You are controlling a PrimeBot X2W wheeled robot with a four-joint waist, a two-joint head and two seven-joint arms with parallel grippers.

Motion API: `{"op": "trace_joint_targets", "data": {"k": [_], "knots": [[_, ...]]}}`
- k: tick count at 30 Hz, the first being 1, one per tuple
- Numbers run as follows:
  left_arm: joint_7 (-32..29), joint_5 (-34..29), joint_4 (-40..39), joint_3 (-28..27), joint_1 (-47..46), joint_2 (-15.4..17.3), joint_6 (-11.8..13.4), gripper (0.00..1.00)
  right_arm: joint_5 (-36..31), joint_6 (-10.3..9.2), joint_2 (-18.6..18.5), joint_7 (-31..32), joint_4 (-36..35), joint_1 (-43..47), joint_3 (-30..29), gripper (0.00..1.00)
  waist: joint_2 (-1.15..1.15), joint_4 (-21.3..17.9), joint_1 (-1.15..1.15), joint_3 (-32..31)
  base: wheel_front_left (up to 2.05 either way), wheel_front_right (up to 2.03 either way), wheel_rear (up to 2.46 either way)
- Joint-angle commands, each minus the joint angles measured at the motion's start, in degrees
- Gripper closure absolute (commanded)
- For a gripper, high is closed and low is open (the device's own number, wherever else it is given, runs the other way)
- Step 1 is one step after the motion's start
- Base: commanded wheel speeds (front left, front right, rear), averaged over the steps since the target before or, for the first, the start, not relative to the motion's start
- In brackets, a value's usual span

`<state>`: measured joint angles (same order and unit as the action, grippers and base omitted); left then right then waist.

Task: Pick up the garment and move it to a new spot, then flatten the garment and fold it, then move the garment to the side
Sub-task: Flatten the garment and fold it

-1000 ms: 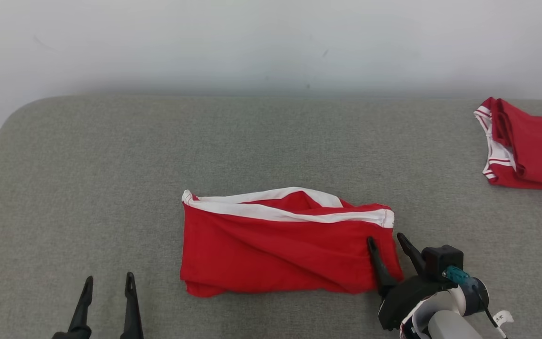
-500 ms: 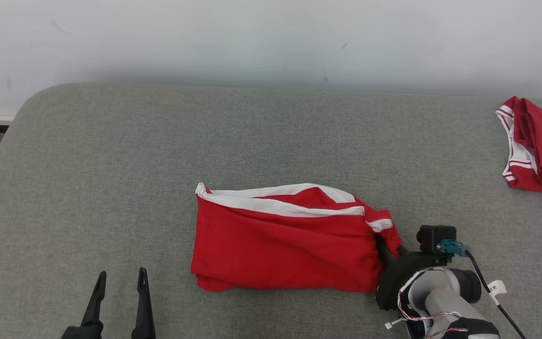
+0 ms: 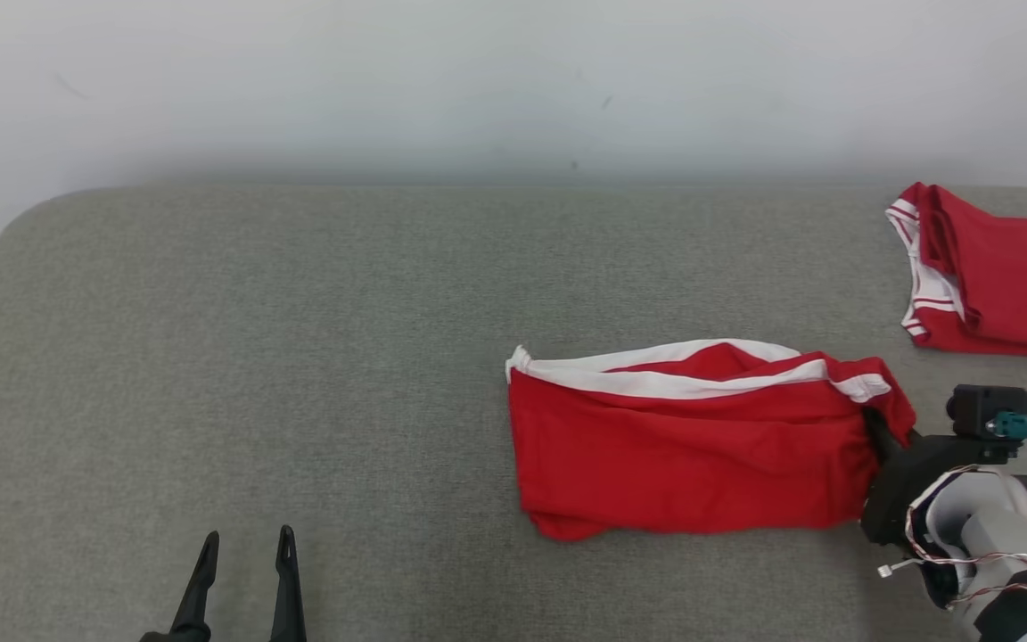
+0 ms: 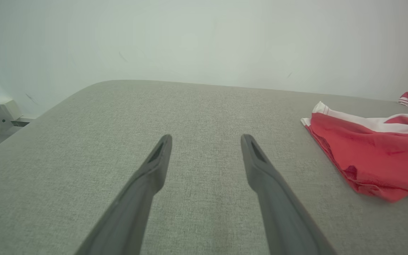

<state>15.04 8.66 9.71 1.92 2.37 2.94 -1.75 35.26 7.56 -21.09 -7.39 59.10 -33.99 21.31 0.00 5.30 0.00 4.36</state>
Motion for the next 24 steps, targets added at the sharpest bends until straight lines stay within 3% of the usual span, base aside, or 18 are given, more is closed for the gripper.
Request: {"op": "trace_joint_targets", "data": {"k": [1, 7, 16, 21, 24], "knots": [[0.2, 0.1, 0.1, 0.2, 0.9, -0.1, 0.0, 0.0, 1.1, -0.19, -1.6, 0.4, -0.8, 0.3, 0.6, 1.0, 0.0, -1.3, 0.0, -0.2, 0.0, 0.0, 0.0], [0.2, 0.4, 0.5, 0.6, 1.1, -0.1, 0.1, 0.0, 9.0, -0.18, -2.3, 6.0, -7.6, 0.9, 3.5, 1.0, 0.0, -3.6, 0.0, -1.1, 0.0, 0.0, 0.0], [0.2, 1.0, 1.3, 1.7, 1.6, -0.1, 0.1, 0.0, 26.0, -0.18, -2.6, 21.4, -22.1, 1.0, 5.7, 1.0, 0.0, -4.1, 0.0, -2.4, 0.0, 0.0, 0.0], [0.2, 1.5, 1.6, 2.4, 1.6, -0.1, 0.3, 0.0, 30.2, -0.18, -1.1, 26.4, -23.9, 0.0, 5.2, 1.0, 0.0, -3.3, 0.0, -2.7, 0.0, 0.0, 0.0], [0.2, 2.2, 1.7, 2.9, 1.3, -0.1, 0.7, 0.0, 31.5, -0.18, 2.0, 30.0, -22.4, -1.9, 5.0, 1.0, 0.0, -2.2, 0.0, -2.4, 0.0, 0.0, 0.0]]}}
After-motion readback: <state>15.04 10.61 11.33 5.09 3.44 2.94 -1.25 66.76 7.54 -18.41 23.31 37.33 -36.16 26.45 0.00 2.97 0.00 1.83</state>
